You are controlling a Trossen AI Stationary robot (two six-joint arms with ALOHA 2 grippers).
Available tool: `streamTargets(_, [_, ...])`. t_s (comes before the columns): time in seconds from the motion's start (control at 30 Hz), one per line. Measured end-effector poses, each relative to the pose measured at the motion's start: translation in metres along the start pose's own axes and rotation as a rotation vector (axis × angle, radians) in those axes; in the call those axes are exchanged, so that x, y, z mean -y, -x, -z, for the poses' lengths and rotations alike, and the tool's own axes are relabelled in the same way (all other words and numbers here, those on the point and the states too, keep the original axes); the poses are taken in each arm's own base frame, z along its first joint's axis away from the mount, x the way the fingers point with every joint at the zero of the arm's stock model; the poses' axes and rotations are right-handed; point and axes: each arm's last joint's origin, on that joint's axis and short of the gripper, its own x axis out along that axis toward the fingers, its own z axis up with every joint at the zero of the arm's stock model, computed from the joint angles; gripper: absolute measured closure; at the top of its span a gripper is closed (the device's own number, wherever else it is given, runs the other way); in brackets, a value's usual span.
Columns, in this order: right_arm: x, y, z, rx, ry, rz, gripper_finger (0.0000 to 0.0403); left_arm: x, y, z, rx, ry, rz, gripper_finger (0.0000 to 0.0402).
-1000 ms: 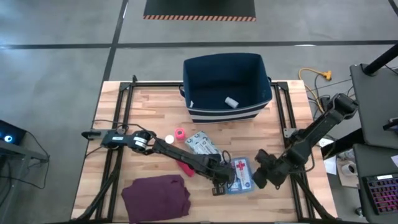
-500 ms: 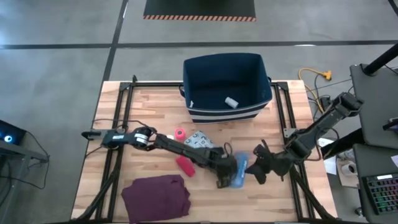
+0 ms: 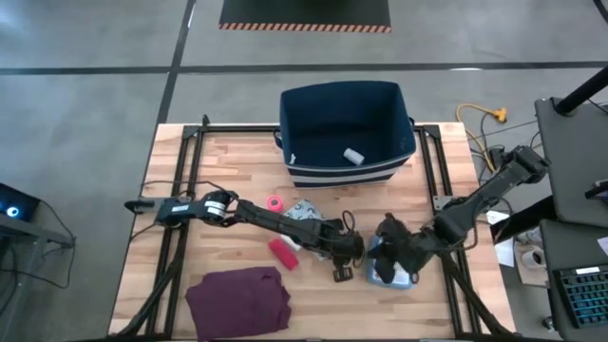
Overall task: Pick & place medical supplies in basket/bin
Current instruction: Put the blue first aid kit into the blue bin
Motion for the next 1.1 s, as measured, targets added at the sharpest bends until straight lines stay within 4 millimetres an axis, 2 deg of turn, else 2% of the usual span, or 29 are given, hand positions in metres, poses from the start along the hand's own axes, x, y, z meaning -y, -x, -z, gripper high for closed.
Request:
streamTargets(0.17, [0.013, 0.047, 0.019, -0.075, -0.043, 0.322, 0.0389, 0.006, -0.001, 0.004, -0.009, -0.012, 0.007, 0.0401])
streamTargets(0.27, [0.018, 0.065, 0.038, -0.145, -0.125, 0.377, 0.0375, 0.010, 0.000, 0.003, 0.016, -0.014, 0.020, 0.0401])
streamTargets(0.37, [0.024, 0.070, 0.063, -0.225, -0.215, 0.383, 0.0339, 0.011, 0.000, 0.000, 0.047, -0.017, 0.034, 0.0401])
streamTargets(0.53, [0.043, 0.055, 0.098, -0.313, -0.326, 0.479, 0.0262, 0.012, 0.001, -0.009, 0.127, -0.007, 0.063, 0.0401])
streamTargets(0.63, [0.053, 0.036, 0.112, -0.338, -0.346, 0.548, 0.0242, 0.011, 0.001, -0.012, 0.146, -0.002, 0.069, 0.0401])
streamTargets(0.87, [0.075, 0.001, 0.134, -0.350, -0.381, 0.594, 0.0261, 0.008, 0.001, -0.014, 0.157, 0.007, 0.071, 0.0401])
streamTargets(1.0, [0.084, -0.017, 0.144, -0.375, -0.404, 0.517, 0.0272, 0.014, 0.010, -0.027, 0.222, 0.022, 0.100, 0.0401])
streamTargets(1.1, [0.087, -0.021, 0.147, -0.371, -0.403, 0.520, 0.0277, 0.017, 0.016, -0.036, 0.287, 0.028, 0.127, 0.0401])
